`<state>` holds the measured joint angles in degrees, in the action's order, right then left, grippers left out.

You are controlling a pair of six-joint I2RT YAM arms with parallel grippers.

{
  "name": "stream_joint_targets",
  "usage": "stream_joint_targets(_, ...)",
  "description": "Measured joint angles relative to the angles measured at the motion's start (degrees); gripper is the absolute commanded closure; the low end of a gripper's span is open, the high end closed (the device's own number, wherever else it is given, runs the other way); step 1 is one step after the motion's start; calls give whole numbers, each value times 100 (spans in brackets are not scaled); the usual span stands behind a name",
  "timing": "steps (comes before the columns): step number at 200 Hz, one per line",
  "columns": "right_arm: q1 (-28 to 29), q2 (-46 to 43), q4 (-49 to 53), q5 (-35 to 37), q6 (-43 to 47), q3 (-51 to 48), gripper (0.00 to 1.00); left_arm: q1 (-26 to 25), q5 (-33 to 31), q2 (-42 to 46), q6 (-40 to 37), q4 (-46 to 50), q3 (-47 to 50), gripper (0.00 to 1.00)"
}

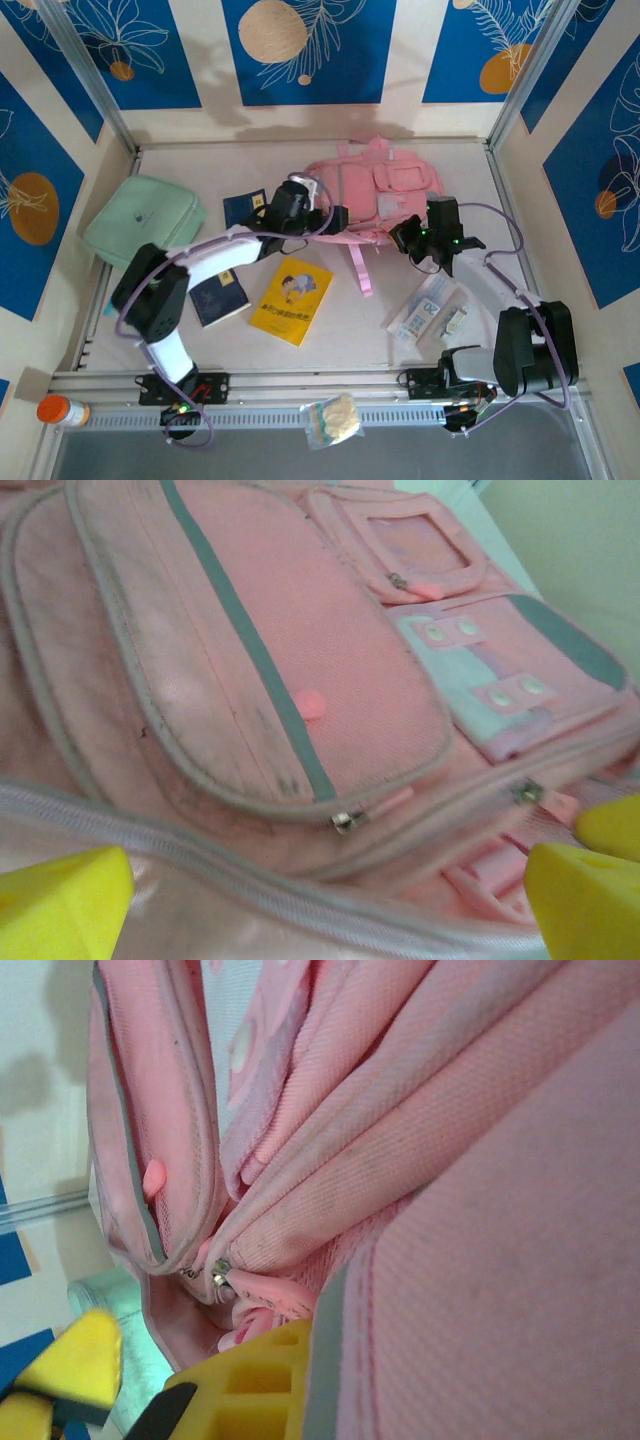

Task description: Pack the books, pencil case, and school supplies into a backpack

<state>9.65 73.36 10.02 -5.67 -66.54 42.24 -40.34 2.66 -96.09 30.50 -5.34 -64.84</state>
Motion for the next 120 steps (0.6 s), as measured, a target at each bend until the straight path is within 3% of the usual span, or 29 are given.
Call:
stream_joint_targets(24,90,-61,72,142,-323,-2,100,-245,-190,730,-72,140,424,13)
stream_joint_targets(47,125,-166,79,216,-533,-15,100,-826,-367,876,-81,245,481,19)
stream_joint_targets(83,166,-308,120,295,-686,-31,100,-1690,-496,507,-96,170,476,28)
stream_joint_targets(120,166,-313,160,291,-721,-31,100,-1895,-533,-280,-212,35,271,35)
